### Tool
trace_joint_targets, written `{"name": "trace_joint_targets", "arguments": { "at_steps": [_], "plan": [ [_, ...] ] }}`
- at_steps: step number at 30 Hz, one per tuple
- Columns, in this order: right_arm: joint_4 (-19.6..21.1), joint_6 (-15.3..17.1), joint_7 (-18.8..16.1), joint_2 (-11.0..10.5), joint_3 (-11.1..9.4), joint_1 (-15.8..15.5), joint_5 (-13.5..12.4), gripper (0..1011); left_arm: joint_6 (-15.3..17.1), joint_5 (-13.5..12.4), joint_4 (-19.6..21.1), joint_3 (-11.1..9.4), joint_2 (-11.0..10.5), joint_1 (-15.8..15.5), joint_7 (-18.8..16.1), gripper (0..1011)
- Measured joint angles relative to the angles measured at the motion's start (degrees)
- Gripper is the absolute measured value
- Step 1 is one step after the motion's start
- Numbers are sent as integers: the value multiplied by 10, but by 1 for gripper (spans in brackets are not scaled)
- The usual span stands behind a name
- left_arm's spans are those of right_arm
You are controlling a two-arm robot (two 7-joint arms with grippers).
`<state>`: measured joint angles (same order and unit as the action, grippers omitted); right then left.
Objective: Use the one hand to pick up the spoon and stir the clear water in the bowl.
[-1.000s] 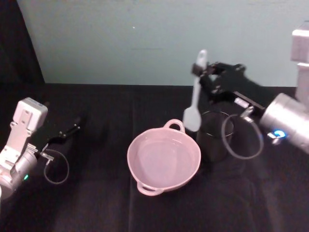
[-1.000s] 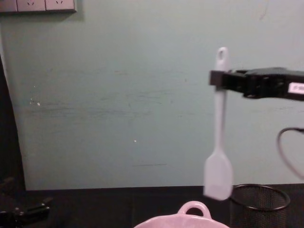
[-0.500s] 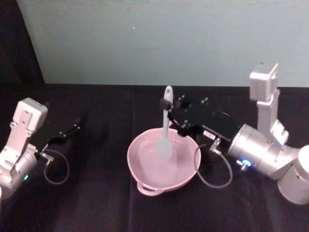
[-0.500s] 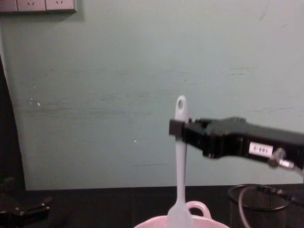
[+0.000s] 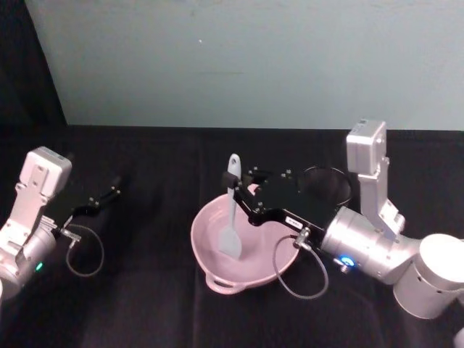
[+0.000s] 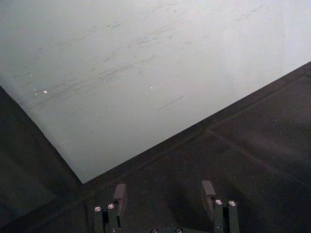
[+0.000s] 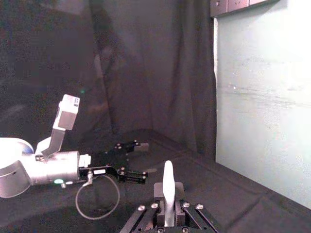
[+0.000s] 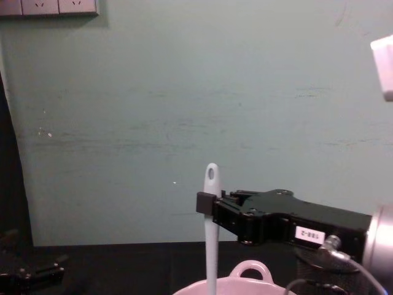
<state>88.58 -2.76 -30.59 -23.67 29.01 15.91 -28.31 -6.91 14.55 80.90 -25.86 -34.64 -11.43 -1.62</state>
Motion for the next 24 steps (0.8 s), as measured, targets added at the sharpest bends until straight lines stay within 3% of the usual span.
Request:
{"name": "trace_joint_targets", "arguments": {
  "at_steps": [4,10,16,24],
  "plan": [
    [-40,-2,-9,22,3,26,-3,119,0,0,0,0,0,0,0,1005],
    [-79,-4,-5,37,2,51,3,119,0,0,0,0,0,0,0,1005],
    [-90,-6,12,35,-13,56,11,119,0,0,0,0,0,0,0,1005],
    [-65,-5,28,17,-35,36,21,119,0,0,0,0,0,0,0,1005]
  ]
}}
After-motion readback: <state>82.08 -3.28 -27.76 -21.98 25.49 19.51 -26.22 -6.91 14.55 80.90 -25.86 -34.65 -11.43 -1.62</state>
